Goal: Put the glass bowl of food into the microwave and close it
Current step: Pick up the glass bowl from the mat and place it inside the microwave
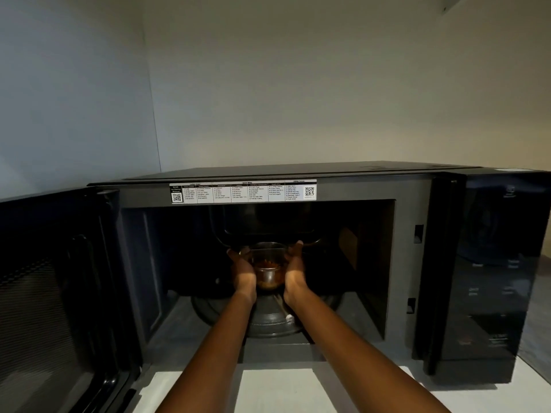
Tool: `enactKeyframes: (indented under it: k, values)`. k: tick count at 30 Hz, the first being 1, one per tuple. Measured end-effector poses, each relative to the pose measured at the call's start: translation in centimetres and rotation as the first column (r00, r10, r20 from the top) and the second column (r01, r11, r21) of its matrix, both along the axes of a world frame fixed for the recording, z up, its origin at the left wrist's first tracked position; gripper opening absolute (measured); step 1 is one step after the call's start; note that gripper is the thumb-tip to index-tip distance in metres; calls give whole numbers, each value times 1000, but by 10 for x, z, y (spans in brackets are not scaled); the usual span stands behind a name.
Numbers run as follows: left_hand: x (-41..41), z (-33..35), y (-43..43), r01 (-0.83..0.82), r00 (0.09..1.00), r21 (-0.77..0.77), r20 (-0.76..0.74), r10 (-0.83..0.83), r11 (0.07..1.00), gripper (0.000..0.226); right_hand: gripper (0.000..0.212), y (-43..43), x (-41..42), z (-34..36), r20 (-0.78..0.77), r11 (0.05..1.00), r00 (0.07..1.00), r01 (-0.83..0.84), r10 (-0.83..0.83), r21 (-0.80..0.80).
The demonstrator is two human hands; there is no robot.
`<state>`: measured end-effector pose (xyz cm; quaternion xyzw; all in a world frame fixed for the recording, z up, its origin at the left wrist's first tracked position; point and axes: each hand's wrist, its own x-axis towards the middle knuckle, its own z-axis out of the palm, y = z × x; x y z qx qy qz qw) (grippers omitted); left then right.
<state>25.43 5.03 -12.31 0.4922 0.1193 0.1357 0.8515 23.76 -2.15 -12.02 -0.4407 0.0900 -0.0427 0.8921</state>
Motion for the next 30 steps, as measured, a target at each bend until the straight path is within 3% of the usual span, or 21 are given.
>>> enactKeyframes:
  k: [13,21,23,25,30]
  values:
    - [0,3,2,-3,999,-33,32,4,999,66,68,3,3,2,-13,1000,1000,-15,15,6]
    - [-7,7,5,36,998,57,-45,-34,998,69,67,-2,-10,9,-16,998,998,-60,59,-29]
    - [-16,9,7,2,996,111,-90,8,994,72,68,-4,-18,10,-13,994,999,-52,51,-100]
    - [-28,11,13,-58,985,221,-143,91,974,74,69,-8,-29,11,-40,962,999,7,-19,-271]
    - [-73,32,27,-127,965,444,-153,215,887,73,65,-22,-65,20,8,732,990,110,-141,-672]
